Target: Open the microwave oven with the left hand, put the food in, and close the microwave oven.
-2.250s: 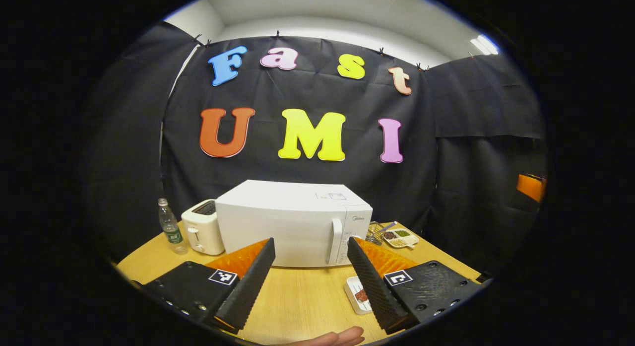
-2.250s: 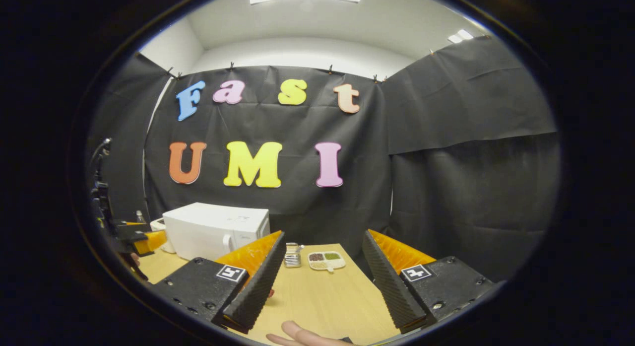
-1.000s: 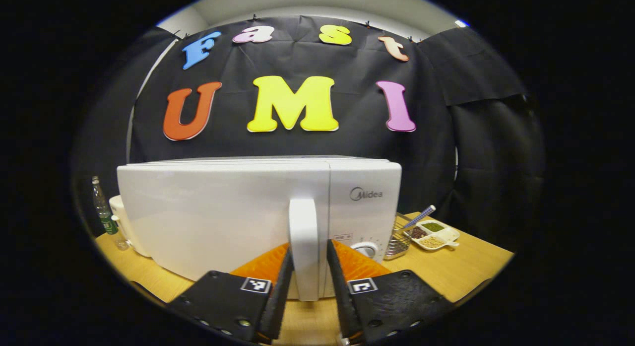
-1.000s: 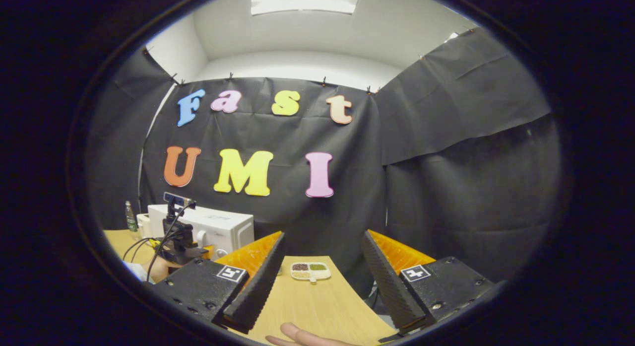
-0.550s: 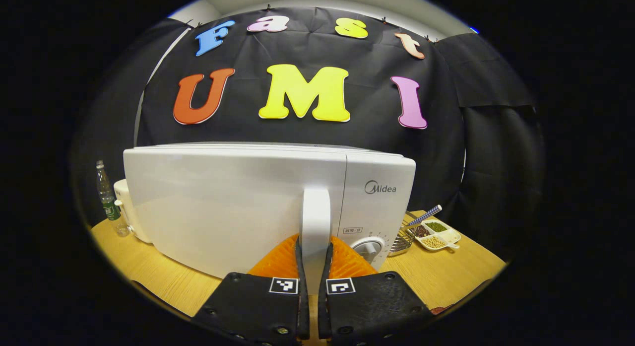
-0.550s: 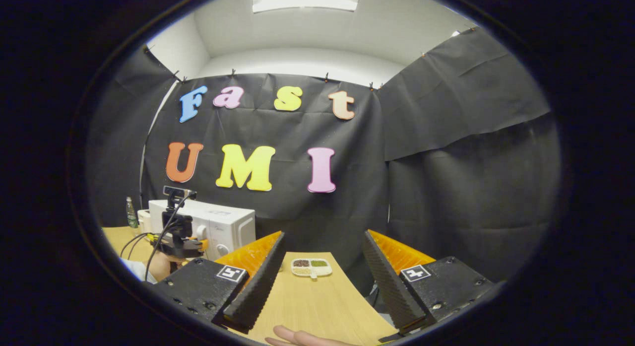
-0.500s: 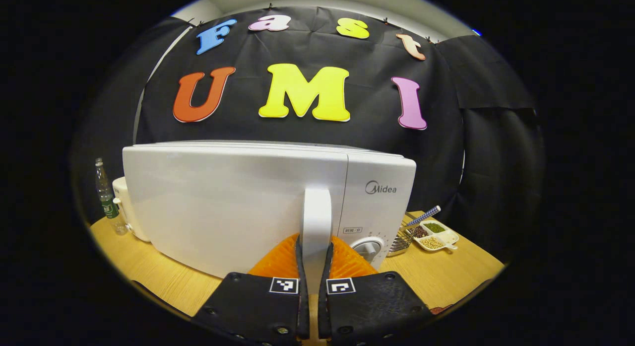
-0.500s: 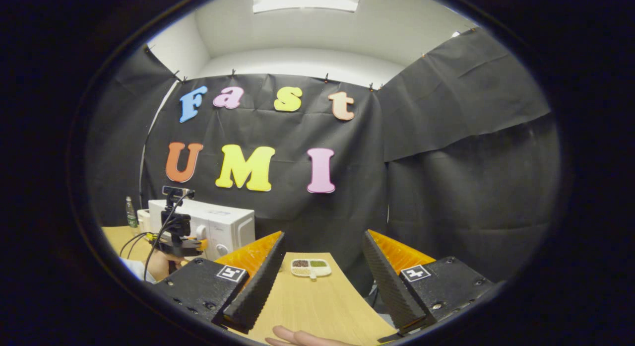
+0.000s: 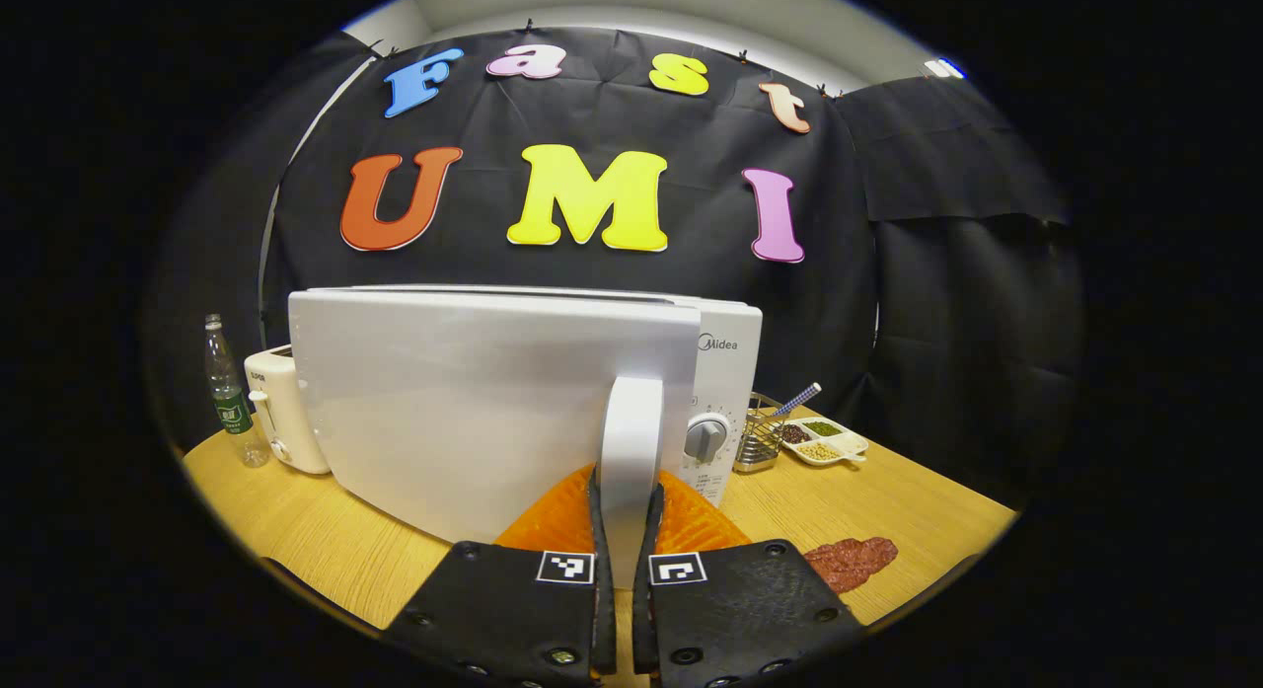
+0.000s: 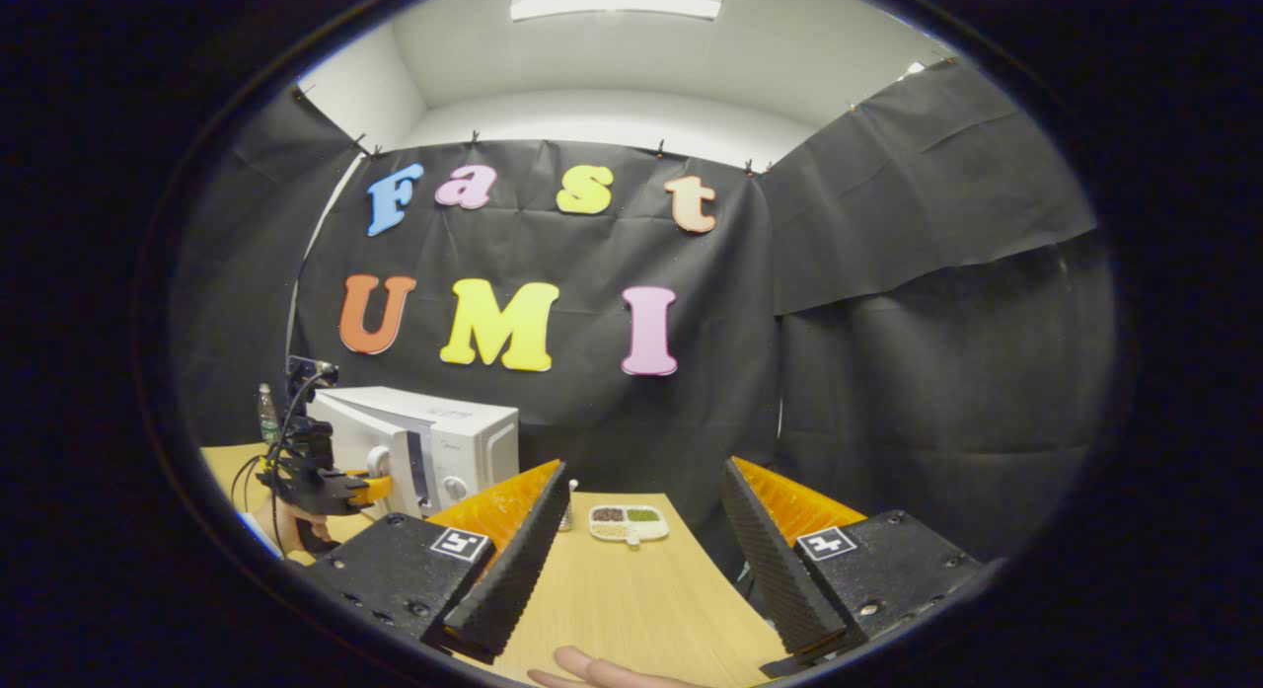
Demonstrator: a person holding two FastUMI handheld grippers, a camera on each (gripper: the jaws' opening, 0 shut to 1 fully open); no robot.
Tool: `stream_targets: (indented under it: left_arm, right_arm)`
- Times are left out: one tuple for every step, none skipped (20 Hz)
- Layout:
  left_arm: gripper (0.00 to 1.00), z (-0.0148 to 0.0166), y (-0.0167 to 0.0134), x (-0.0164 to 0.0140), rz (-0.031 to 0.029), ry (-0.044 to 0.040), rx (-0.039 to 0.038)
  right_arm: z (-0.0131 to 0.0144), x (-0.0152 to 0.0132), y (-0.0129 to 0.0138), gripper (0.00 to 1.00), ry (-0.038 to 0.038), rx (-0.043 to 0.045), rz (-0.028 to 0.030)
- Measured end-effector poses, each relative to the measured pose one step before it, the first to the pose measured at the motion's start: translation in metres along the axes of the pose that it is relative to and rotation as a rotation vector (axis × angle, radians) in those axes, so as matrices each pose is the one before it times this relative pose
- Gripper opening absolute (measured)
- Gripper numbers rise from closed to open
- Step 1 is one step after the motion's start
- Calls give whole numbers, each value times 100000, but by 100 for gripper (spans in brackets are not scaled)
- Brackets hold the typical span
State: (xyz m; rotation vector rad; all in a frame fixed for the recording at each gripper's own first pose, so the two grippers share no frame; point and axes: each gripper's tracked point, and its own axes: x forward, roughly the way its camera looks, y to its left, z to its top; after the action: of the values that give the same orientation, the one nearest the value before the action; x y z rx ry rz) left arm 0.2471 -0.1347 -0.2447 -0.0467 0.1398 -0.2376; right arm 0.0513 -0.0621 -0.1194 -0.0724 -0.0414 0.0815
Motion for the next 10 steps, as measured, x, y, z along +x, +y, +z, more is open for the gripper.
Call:
stream_targets:
  left_arm:
    - [6,-184,297,-1232,-1603,-144,-1229]
    - [6,-17,359,-1199,-680,-732,829]
    - [6,-62,382,-1262,26,-802,1630]
    - [6,-129,611,-1173,192,181,1250]
    - [6,-164,672,-1139,580,-242,-70]
    - [6,-166,705,-1193,508,390,-420]
    - [6,-347,674,-1159,191,366,-299]
    - [6,160,552,-935,174,-355,-226]
    - [6,-44,744,-1112,151,-183,-201]
    - [6,-221,735,-916,304,510,-585]
  right_arm:
    - [-395,-474,587,98,1692,753,917]
    - [-323,-436,411,98,1245,1312,794]
    - [-487,-334,447,98,1277,1353,559]
    - [-379,-375,366,98,1425,981,254]
    - [-187,-408,337,98,934,936,70]
    - [-151,-334,468,99,632,659,131]
    - [-135,-319,470,98,768,300,267]
    - [-114,-231,620,98,252,424,618]
    - [-96,-240,762,98,118,250,958]
    - [25,-35,767,98,-32,-48,1063]
